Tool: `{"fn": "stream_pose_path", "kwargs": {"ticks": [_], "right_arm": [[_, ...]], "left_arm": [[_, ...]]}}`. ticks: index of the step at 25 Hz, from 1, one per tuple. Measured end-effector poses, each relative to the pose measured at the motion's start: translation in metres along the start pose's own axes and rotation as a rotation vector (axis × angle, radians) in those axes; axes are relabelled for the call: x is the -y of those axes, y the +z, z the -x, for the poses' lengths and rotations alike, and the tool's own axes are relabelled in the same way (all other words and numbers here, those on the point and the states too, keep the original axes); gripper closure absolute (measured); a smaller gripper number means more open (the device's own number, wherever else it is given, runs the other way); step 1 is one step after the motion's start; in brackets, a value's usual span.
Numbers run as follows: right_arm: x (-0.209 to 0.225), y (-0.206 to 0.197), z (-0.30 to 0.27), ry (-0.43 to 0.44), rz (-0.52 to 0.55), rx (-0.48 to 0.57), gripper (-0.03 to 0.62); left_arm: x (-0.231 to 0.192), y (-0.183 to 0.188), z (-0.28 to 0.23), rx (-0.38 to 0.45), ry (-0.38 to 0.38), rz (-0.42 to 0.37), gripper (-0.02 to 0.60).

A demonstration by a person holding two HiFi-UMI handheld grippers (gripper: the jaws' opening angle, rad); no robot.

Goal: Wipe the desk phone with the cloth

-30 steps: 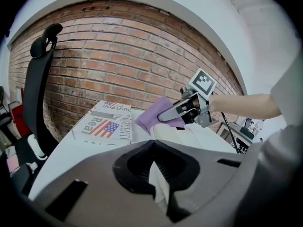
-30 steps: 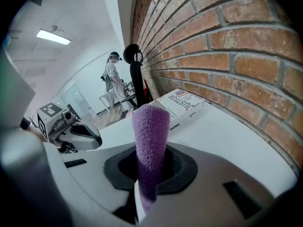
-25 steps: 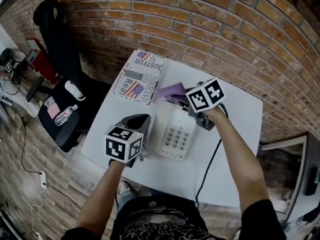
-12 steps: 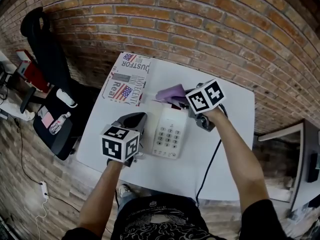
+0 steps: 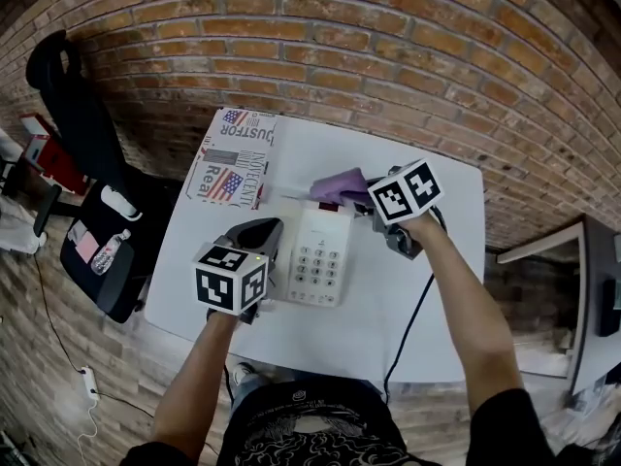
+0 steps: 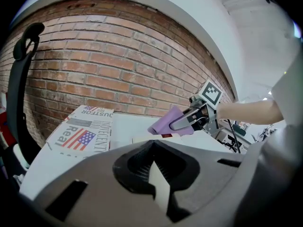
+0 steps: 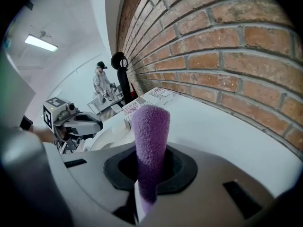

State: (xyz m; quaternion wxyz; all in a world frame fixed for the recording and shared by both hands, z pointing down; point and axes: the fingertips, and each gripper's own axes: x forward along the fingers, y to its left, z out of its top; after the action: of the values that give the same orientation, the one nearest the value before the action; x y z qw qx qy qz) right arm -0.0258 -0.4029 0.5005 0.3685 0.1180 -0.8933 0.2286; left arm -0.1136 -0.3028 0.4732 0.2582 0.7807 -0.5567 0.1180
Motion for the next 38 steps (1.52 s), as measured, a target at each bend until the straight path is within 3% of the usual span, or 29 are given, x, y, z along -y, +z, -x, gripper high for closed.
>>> {"fn": "stream_pose_path", "kwargs": {"ticks": [6,14,25,38], "right_arm": [[0.009,-0.007,0.015,-0.055,-0.035,0.032,0.549],[0.002,0.003,0.069,-0.233,-0.064,0.243,0.549],[-0.051,-0.001,0.138,-0.390,-0.063,0.409,0.549],[-0.141,-0.021,0.189,-0.569,-0.085,0.596,0.549]], "left_arm": [[0.005,0.002,-0.003,0.001,-0.018,-0.005,0.575],[0.013,0.017,0.006,0.021,-0.040,-0.038,0.575],[0.028,0.041,0.040,0.066,-0.063,-0.111,0.575],[0.029,0.048,0.118,0.144,-0.064,-0.164,0.575]]}}
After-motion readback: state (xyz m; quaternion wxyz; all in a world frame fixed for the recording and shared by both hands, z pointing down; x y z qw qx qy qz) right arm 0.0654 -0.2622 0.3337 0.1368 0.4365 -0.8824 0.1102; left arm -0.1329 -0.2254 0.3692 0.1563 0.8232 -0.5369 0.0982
